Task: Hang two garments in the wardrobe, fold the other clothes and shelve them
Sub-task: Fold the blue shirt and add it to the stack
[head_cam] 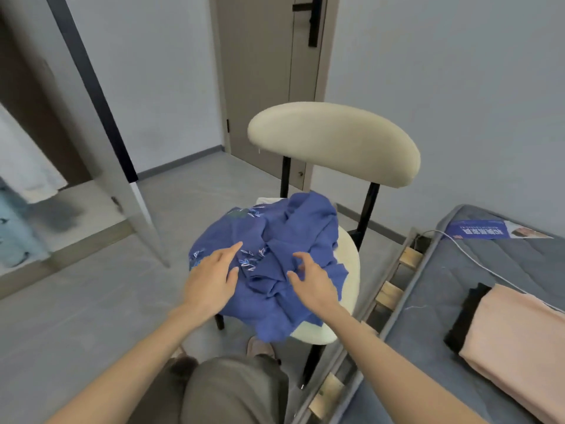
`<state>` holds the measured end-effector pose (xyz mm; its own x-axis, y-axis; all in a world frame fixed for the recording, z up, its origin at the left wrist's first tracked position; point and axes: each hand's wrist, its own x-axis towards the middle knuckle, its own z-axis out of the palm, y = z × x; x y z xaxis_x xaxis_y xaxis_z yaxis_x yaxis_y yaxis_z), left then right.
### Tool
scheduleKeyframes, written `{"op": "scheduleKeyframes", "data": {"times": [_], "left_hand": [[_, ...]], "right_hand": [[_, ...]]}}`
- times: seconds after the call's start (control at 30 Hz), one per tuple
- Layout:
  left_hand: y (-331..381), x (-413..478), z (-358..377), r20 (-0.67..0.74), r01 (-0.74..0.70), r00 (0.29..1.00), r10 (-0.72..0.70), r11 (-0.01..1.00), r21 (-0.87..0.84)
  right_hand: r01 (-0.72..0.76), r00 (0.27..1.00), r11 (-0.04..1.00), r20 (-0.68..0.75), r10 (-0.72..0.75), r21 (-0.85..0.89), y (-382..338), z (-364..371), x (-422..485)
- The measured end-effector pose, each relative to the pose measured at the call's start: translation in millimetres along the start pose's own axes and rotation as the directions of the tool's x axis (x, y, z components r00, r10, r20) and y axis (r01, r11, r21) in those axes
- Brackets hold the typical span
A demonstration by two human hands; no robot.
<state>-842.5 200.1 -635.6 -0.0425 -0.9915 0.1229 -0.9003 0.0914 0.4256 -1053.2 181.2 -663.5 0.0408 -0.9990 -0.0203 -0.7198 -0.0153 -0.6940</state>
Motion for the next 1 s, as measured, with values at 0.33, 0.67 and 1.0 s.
{"op": "scheduleKeyframes", "data": {"times": [0.33,0.67,1.0], "left_hand": [[-28,18,-11,0.007,-0.059,0.998,0.059,0.997,-0.041],[13,44,-46,-0.058,-0.188,0.982,0.181,0.965,-0.182],[113,48,-101,-0.061,-0.429,0.888,0.456,0.773,-0.466]], "right_hand": [[-0.122,0.965,0.988,-0.223,0.139,0.090,-11,38,39],[0.179,0.905,0.909,-0.424,-0.002,0.377,-72,-90,47],[0.295,0.863,0.876,-0.499,-0.073,0.381,-147,-232,-6]]}}
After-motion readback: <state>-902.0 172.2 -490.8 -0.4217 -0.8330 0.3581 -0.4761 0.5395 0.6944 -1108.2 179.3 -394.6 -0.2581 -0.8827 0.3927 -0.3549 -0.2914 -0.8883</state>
